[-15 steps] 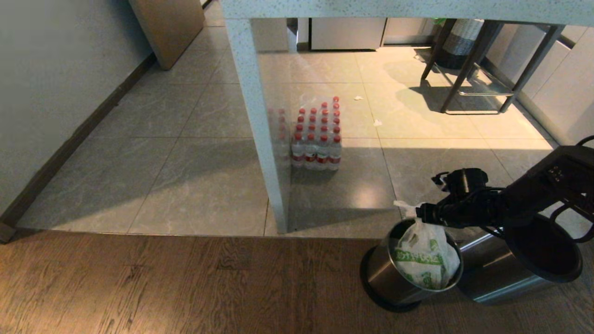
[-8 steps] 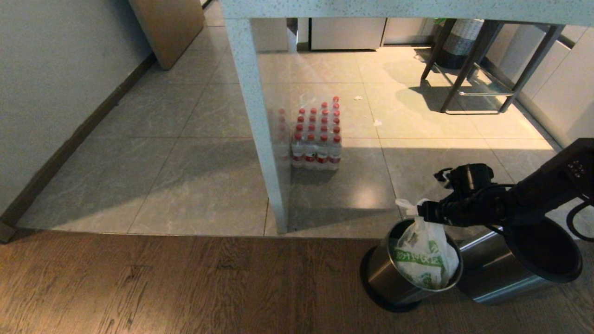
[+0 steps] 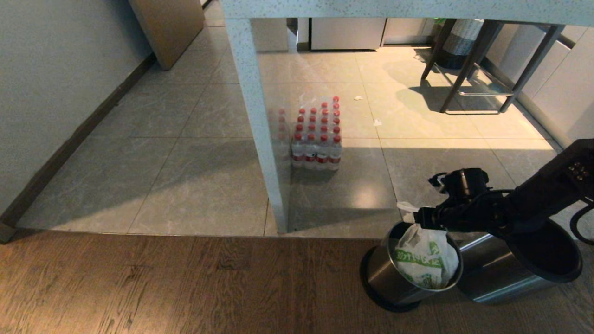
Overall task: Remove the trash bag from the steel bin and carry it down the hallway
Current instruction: Pick up the trash bag
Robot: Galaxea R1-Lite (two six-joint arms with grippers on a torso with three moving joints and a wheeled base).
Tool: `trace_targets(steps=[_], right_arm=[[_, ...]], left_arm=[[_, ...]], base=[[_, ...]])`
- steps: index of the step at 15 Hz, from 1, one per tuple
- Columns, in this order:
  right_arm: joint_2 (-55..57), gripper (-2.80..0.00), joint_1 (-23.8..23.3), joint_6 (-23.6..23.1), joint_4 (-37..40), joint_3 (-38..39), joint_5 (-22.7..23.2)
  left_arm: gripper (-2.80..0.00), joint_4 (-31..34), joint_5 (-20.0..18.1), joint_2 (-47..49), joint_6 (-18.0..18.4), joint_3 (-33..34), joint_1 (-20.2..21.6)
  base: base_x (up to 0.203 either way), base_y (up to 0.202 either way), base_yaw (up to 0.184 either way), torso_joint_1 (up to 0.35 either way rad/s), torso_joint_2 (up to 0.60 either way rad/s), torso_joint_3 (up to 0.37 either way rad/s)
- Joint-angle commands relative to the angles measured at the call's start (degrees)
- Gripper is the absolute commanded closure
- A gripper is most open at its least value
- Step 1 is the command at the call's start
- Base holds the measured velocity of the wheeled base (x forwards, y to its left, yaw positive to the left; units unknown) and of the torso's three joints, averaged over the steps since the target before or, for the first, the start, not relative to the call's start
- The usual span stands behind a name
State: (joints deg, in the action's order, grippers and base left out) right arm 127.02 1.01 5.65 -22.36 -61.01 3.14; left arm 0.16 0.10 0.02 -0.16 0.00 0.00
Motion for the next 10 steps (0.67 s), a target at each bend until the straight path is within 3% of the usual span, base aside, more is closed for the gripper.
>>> trace_targets(steps=[1,5,10], right_arm=[[-1.6,-2.80,-2.2,-1.7,1.4,0.9,-0.1],[-1.6,-2.80,-4.9,-5.5,1.9,1.3,-0.9],[4.5,-2.80,-5.7,-2.6,0.5,-1.3,-0.8]], left_arm=[[0.00,0.0,0.0,0.0,0.0,0.0,0.0],[0.00,0.0,0.0,0.0,0.0,0.0,0.0],[0.00,0.0,0.0,0.0,0.0,0.0,0.0]], base=[[0.000,0.000,0.000,0.000,0.00,0.000],[0.000,0.000,0.000,0.000,0.00,0.000],[0.000,0.000,0.000,0.000,0.00,0.000]])
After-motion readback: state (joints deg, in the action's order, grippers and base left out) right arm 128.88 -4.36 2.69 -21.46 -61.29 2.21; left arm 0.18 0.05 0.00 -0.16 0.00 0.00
